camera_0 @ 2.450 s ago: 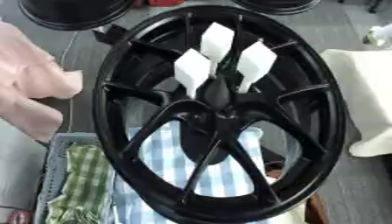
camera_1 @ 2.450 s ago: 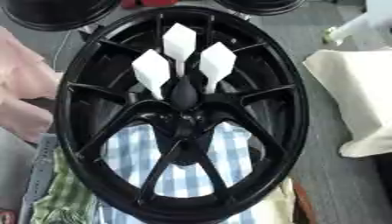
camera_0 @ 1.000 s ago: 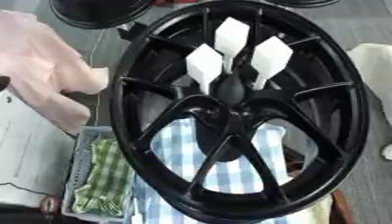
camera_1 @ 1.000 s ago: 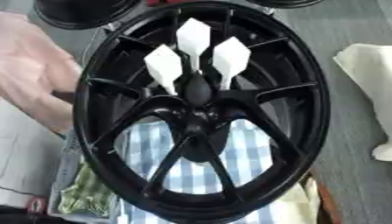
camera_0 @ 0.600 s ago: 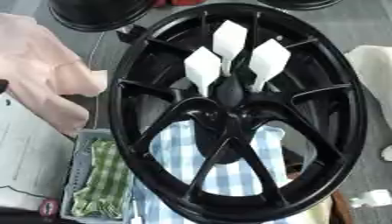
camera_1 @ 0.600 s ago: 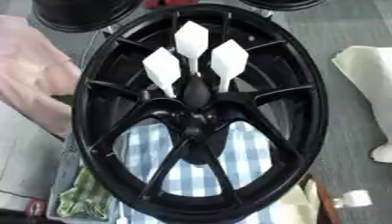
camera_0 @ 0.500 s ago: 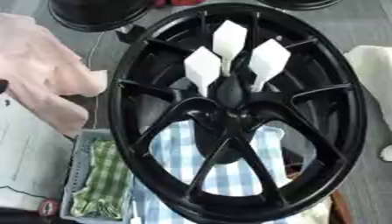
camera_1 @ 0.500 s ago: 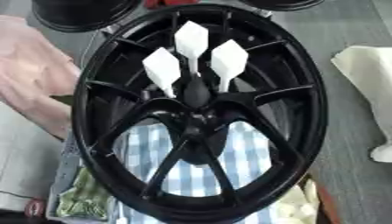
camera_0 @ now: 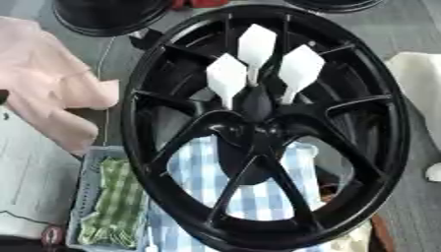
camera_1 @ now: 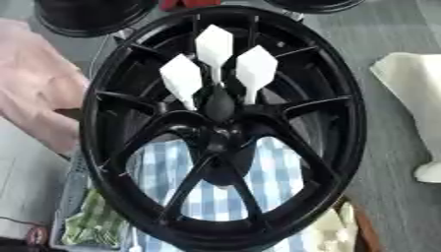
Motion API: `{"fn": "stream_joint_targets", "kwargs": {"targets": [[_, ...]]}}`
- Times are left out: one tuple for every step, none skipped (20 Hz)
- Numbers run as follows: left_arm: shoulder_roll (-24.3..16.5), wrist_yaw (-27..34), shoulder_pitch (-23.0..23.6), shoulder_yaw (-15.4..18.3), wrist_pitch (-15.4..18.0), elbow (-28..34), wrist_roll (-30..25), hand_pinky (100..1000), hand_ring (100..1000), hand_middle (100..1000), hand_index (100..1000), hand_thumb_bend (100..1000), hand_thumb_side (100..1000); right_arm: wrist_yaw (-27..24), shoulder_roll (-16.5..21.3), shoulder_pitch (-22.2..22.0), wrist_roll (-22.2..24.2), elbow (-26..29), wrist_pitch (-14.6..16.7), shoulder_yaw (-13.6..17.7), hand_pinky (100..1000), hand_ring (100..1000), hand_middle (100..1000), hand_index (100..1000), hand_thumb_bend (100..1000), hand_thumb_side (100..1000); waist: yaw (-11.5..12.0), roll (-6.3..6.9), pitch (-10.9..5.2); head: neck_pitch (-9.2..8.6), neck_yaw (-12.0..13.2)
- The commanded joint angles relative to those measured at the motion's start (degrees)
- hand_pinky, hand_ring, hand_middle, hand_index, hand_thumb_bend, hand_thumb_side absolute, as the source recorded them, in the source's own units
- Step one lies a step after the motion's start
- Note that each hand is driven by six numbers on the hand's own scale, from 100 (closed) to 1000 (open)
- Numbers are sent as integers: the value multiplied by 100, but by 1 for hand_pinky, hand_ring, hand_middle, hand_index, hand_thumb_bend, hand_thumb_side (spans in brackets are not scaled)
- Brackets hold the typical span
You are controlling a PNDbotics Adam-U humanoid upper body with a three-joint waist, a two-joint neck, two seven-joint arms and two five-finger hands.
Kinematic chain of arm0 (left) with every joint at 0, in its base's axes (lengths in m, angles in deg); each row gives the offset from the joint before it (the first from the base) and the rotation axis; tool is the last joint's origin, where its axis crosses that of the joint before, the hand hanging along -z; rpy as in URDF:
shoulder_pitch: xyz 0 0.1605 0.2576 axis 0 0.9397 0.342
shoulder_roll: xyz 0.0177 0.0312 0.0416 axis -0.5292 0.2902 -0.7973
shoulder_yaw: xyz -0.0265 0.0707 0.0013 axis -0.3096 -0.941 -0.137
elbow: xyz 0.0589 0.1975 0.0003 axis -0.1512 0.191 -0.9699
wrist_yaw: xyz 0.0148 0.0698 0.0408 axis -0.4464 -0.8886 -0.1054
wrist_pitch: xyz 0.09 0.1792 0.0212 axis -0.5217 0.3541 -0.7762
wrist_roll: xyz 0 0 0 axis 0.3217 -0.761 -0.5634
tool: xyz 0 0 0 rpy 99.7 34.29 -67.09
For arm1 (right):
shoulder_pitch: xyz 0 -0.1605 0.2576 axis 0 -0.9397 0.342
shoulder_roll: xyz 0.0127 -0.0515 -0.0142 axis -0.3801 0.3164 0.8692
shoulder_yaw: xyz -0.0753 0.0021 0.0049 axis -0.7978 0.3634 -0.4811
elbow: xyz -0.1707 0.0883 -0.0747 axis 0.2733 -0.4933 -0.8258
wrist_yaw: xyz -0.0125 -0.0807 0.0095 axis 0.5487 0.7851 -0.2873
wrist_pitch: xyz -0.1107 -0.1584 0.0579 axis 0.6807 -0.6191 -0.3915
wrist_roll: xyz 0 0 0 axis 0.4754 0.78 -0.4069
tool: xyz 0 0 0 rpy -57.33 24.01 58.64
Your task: Pull the pin out of the wheel hub.
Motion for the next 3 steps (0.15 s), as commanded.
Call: {"fn": "stream_joint_targets", "kwargs": {"targets": [[-243, 20, -95, -1, 47, 116, 86, 869, 704, 671, 789, 144, 746, -301, 259, 205, -296, 105, 281, -243, 784, 757, 654, 746, 100, 408, 16, -16, -143, -55, -17], [-277, 28, -134, -5, 61, 116, 119, 869, 705, 672, 789, 143, 742, -391, 267, 302, -386, 105, 371, -344, 780, 752, 648, 741, 100, 413, 27, -14, -148, -60, -10], [-311, 35, -168, -10, 74, 116, 152, 869, 705, 673, 790, 142, 741, -483, 268, 389, -478, 105, 463, -435, 781, 752, 647, 740, 100, 420, 34, -13, -152, -61, -4]]}}
